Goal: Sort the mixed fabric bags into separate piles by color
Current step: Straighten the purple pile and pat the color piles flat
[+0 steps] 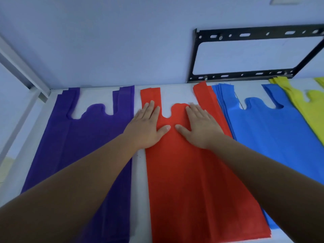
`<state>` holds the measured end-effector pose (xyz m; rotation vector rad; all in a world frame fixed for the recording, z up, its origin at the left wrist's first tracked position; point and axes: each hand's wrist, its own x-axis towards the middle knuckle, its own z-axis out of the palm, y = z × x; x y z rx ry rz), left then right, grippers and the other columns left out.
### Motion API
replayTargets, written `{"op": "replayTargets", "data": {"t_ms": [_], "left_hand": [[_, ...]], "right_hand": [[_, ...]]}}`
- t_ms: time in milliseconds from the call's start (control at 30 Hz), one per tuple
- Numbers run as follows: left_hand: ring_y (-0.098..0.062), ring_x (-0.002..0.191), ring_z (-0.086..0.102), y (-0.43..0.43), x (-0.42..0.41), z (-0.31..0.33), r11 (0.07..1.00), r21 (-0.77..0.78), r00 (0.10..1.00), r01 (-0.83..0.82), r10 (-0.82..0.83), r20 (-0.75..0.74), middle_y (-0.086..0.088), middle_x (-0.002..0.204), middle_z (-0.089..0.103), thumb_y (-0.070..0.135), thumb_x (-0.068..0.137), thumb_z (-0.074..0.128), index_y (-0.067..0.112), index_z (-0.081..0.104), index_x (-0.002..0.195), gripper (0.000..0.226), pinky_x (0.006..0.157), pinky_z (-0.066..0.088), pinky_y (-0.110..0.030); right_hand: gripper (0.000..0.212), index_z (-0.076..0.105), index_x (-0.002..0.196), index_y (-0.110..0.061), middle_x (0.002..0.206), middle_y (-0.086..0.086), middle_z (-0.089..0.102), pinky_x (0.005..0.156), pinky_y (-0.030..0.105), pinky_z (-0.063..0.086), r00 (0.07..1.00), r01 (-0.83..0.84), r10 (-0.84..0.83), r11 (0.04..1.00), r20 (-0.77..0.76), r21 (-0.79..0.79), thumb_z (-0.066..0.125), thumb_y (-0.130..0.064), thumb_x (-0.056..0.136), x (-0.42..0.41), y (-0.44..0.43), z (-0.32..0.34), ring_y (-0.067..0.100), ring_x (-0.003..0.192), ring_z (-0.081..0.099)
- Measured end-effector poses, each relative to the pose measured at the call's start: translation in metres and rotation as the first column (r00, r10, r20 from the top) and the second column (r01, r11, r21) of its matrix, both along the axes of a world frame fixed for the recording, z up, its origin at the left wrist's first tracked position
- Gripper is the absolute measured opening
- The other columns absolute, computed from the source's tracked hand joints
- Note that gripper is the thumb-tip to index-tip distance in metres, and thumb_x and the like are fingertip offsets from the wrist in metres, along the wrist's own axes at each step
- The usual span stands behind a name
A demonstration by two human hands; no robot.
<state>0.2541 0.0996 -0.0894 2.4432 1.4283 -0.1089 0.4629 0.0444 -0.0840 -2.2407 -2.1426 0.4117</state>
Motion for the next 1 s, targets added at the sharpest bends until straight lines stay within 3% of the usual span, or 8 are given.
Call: {"op": "replayTargets", "data": {"t_ms": [167, 300, 433, 567, 667, 767, 900, 1000], "left_hand": [[-0.020, 0.154, -0.018, 0.001, 0.001, 0.001, 1.000, -0.020, 0.998, 0.001, -0.002, -0.061, -0.006, 0.166, -0.023, 0.074, 0.093, 0.016, 0.020, -0.011, 0.159, 0.090, 0.126, -0.004, -0.041], [-0.022, 0.155, -0.012, 0.006, 0.005, 0.010, 0.999, -0.035, 0.995, -0.006, 0.002, -0.098, -0.006, 0.167, -0.018, 0.074, 0.093, 0.024, 0.019, -0.006, 0.160, 0.092, 0.126, -0.001, -0.042], [-0.025, 0.156, -0.007, 0.009, 0.012, 0.015, 0.999, -0.045, 0.992, -0.005, 0.000, -0.123, -0.009, 0.168, -0.013, 0.073, 0.092, 0.030, 0.016, -0.001, 0.161, 0.095, 0.126, 0.003, -0.045], [-0.029, 0.156, 0.001, 0.007, 0.018, 0.027, 0.997, -0.064, 0.991, -0.044, 0.036, -0.131, -0.011, 0.169, -0.005, 0.069, 0.092, 0.042, 0.015, 0.007, 0.161, 0.094, 0.126, 0.010, -0.046], [-0.031, 0.151, 0.022, -0.005, 0.035, 0.038, 0.998, 0.005, 0.997, -0.069, 0.069, -0.035, -0.008, 0.166, 0.020, 0.056, 0.091, 0.056, 0.019, 0.031, 0.155, 0.078, 0.119, 0.026, -0.045], [-0.028, 0.138, 0.040, -0.027, 0.073, 0.045, 0.993, 0.093, 0.992, -0.068, 0.057, 0.108, -0.003, 0.150, 0.044, 0.052, 0.090, 0.059, 0.024, 0.051, 0.139, 0.057, 0.113, 0.036, -0.043], [-0.024, 0.137, 0.042, -0.064, 0.150, 0.049, 0.996, 0.090, 0.981, 0.013, -0.030, 0.190, -0.001, 0.146, 0.048, 0.053, 0.090, 0.058, 0.024, 0.054, 0.136, 0.055, 0.115, 0.035, -0.040], [-0.021, 0.146, 0.031, -0.096, 0.213, 0.047, 0.992, 0.071, 0.972, 0.108, -0.120, 0.203, -0.001, 0.157, 0.037, 0.058, 0.090, 0.056, 0.022, 0.045, 0.146, 0.067, 0.120, 0.028, -0.038]], "right_hand": [[0.090, 0.003, 0.159, -0.017, 0.168, 0.001, -0.006, 0.125, 0.038, -0.001, 1.000, -0.011, 0.011, 1.000, -0.012, 0.003, 0.022, -0.073, 0.091, 0.002, -0.002, -0.003, 0.015, 0.154, -0.009], [0.078, 0.019, 0.157, -0.018, 0.167, 0.004, 0.008, 0.125, 0.040, 0.005, 0.991, 0.116, -0.106, 0.985, -0.077, 0.129, 0.036, -0.062, 0.095, 0.018, -0.015, 0.005, 0.021, 0.154, 0.003], [0.081, 0.016, 0.158, -0.015, 0.168, 0.004, 0.003, 0.124, 0.041, 0.010, 0.976, 0.196, -0.195, 0.981, -0.095, -0.008, 0.041, -0.061, 0.095, 0.038, -0.029, 0.005, 0.022, 0.154, 0.002], [0.070, 0.029, 0.155, -0.015, 0.165, 0.004, 0.020, 0.122, 0.035, 0.017, 0.955, 0.199, -0.177, 0.977, -0.240, 0.071, 0.048, -0.049, 0.097, 0.049, -0.030, 0.017, 0.020, 0.152, 0.017], [0.059, 0.041, 0.149, -0.016, 0.158, 0.005, 0.036, 0.118, 0.034, 0.026, 0.956, 0.176, -0.130, 0.971, -0.265, 0.159, 0.051, -0.042, 0.097, 0.069, -0.037, 0.026, 0.020, 0.147, 0.030], [0.053, 0.048, 0.143, -0.014, 0.150, 0.004, 0.046, 0.115, 0.035, 0.032, 0.960, 0.160, -0.106, 0.968, -0.260, 0.196, 0.052, -0.039, 0.097, 0.108, -0.049, 0.031, 0.022, 0.141, 0.039], [0.053, 0.046, 0.144, -0.013, 0.150, 0.004, 0.045, 0.112, 0.038, 0.035, 0.965, 0.191, -0.151, 0.965, -0.214, 0.182, 0.052, -0.037, 0.097, 0.172, -0.071, 0.035, 0.024, 0.139, 0.039], [0.058, 0.043, 0.144, -0.013, 0.152, 0.008, 0.041, 0.111, 0.043, 0.036, 0.976, 0.216, -0.212, 0.973, -0.051, 0.079, 0.049, -0.045, 0.095, 0.215, -0.090, 0.031, 0.029, 0.139, 0.038]]}}
